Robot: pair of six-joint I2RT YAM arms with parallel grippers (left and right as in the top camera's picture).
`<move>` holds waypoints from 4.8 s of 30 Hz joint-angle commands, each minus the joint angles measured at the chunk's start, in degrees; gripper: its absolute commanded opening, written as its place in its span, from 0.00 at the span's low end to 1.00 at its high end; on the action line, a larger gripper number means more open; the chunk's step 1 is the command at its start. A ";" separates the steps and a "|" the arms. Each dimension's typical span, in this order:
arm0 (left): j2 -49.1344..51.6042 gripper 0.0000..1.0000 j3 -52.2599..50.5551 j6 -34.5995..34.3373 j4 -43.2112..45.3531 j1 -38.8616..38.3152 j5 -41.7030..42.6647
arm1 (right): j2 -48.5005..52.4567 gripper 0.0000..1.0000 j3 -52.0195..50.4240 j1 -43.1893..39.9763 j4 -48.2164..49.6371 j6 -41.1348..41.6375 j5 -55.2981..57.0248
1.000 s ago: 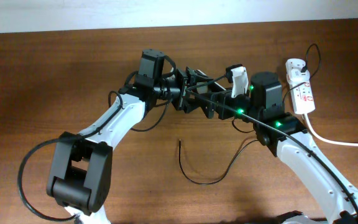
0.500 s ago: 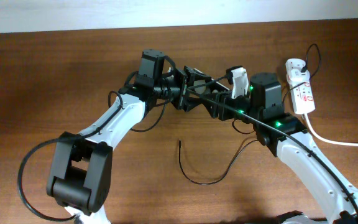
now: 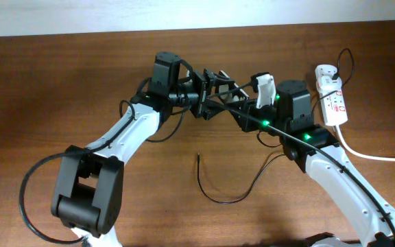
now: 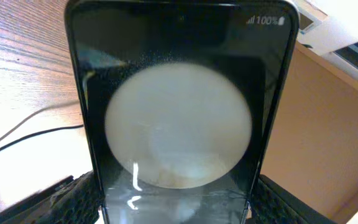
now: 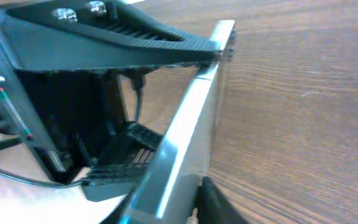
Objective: Plug charger to phone and switch on socket
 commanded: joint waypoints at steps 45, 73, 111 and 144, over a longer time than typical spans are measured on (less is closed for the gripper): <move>-5.64 0.84 0.90 7.37 9.84 10.32 -4.63 | 0.37 0.04 0.74 3.87 26.47 71.45 -2.34; -5.64 0.17 0.90 9.46 9.84 8.61 -7.61 | 0.37 0.04 0.74 9.90 25.97 78.86 4.07; -5.64 0.00 0.90 37.11 15.39 29.97 26.21 | 0.37 0.99 0.74 9.90 -6.08 15.76 -5.55; -5.64 0.00 0.90 37.31 15.15 30.36 18.12 | 21.35 0.79 11.39 32.28 -26.80 28.48 32.44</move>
